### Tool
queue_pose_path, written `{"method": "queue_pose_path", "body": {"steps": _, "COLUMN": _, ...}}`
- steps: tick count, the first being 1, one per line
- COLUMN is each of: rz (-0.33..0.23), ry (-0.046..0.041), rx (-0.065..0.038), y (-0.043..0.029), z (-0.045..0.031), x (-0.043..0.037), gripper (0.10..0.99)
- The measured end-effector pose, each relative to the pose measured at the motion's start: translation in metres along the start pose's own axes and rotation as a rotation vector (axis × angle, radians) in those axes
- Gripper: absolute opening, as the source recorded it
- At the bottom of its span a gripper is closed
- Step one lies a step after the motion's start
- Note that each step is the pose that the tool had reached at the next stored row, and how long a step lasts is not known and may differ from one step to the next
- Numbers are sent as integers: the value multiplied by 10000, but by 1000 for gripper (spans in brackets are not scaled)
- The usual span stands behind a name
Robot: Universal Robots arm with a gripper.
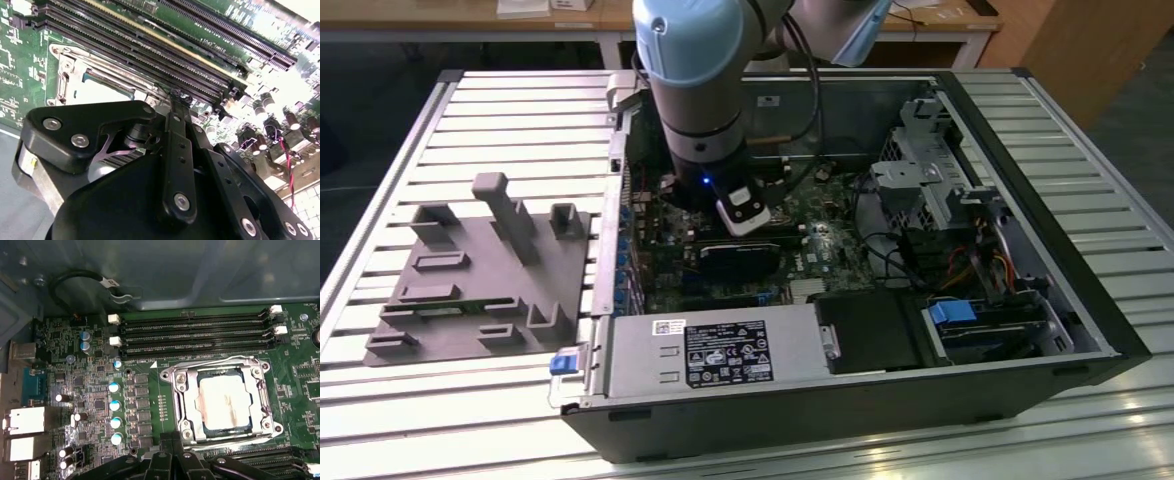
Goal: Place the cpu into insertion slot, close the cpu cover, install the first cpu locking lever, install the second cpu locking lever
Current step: 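Install the second cpu locking lever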
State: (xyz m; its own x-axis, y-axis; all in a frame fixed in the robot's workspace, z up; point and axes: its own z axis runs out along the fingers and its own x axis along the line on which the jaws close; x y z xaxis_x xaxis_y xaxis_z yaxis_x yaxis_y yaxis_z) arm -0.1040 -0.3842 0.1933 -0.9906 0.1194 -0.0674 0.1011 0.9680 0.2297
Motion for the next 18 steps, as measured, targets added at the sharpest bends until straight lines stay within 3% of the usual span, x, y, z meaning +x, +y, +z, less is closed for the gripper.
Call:
{"method": "queue_pose_path", "body": {"steps": 5, "rz": -9, "ry": 1, "rx": -3, "y": 36, "z": 8, "x": 10, "gripper": 106}}
{"method": "queue_pose_path", "body": {"steps": 18, "rz": -15, "ry": -14, "rx": -3, "y": 35, "z": 19, "x": 12, "gripper": 106}}
